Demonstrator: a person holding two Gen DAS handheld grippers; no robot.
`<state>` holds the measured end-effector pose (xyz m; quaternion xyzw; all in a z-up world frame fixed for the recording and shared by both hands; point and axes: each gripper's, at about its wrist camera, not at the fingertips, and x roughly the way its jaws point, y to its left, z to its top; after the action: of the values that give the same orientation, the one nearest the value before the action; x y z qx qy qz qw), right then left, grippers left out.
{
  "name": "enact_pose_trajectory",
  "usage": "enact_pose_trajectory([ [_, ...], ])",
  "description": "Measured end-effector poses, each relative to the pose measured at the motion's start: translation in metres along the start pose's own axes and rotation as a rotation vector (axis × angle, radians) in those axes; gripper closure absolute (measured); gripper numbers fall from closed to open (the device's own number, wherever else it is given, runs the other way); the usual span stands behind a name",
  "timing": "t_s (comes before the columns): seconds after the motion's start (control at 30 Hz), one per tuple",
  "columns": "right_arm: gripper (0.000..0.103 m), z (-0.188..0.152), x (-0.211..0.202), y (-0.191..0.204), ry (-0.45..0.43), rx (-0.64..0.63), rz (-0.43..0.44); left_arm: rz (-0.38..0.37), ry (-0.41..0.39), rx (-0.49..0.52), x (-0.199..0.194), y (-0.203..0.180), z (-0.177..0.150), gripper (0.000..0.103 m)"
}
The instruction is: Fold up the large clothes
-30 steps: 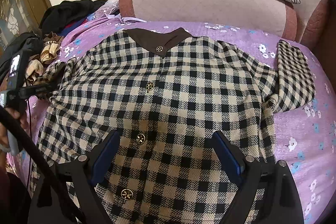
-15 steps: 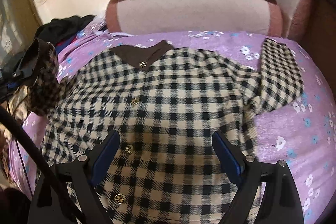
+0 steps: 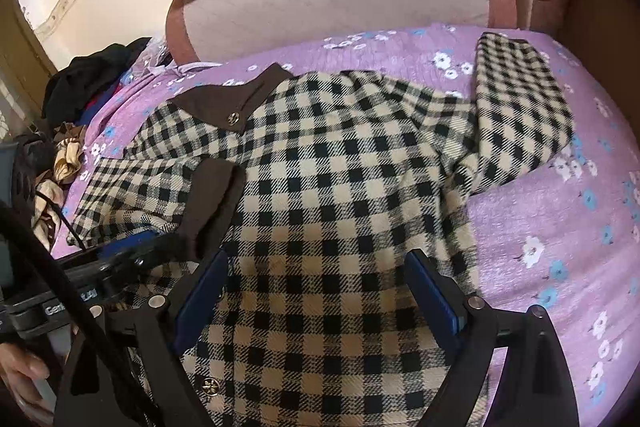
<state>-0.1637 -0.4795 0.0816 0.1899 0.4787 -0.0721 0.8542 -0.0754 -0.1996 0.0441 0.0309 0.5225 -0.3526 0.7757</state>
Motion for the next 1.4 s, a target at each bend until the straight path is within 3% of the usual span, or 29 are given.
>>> enact_pose_trajectory([
  [0.1,0.010,-0.001,0.005,0.006,0.007,-0.008,0.040,0.046,-0.028,0.005,-0.034,0.016,-0.005,0.035],
  [0.2,0.010,0.001,0.013,0.014,0.017,0.004,0.109,0.162,-0.053,0.017,-0.064,0.039,-0.011,0.029],
  [0.3,0.011,0.006,0.027,0.029,0.046,-0.003,0.169,0.332,-0.048,0.002,-0.078,0.071,-0.026,0.029],
  [0.4,0.016,0.011,0.043,0.043,0.060,-0.021,0.175,0.442,-0.037,-0.088,-0.076,0.111,-0.036,0.029],
  [0.47,0.020,0.018,0.059,0.050,0.082,-0.019,0.184,0.441,-0.044,-0.197,-0.074,0.141,-0.039,0.029],
  [0.5,0.027,0.021,0.070,0.055,0.101,-0.012,0.198,0.438,-0.044,-0.236,-0.074,0.152,-0.040,0.029],
  [0.6,0.071,0.024,0.091,0.065,0.132,-0.011,0.205,0.425,-0.020,-0.353,-0.069,0.180,-0.042,0.029],
  [0.63,0.080,0.025,0.096,0.066,0.128,-0.015,0.187,0.435,-0.010,-0.365,-0.069,0.186,-0.042,0.029],
  [0.7,0.089,0.027,0.095,0.069,0.111,-0.028,0.184,0.466,-0.006,-0.351,-0.064,0.187,-0.039,0.029],
  [0.87,0.097,0.039,0.040,0.060,-0.024,-0.076,0.206,0.505,0.001,-0.314,-0.061,0.181,-0.036,0.029],
  [0.97,0.097,0.052,-0.004,0.040,-0.132,-0.080,0.135,0.495,-0.007,-0.324,-0.062,0.180,-0.035,0.029],
  [1.07,0.097,0.062,-0.027,0.016,-0.186,-0.056,0.062,0.466,-0.018,-0.335,-0.065,0.179,-0.038,0.029],
  [1.3,0.097,0.056,0.002,-0.016,-0.104,0.010,-0.004,0.370,-0.060,-0.283,-0.063,0.157,-0.033,0.029],
  [1.4,0.097,0.054,0.011,-0.024,-0.078,0.034,-0.002,0.400,-0.067,-0.224,-0.058,0.146,-0.028,0.029],
])
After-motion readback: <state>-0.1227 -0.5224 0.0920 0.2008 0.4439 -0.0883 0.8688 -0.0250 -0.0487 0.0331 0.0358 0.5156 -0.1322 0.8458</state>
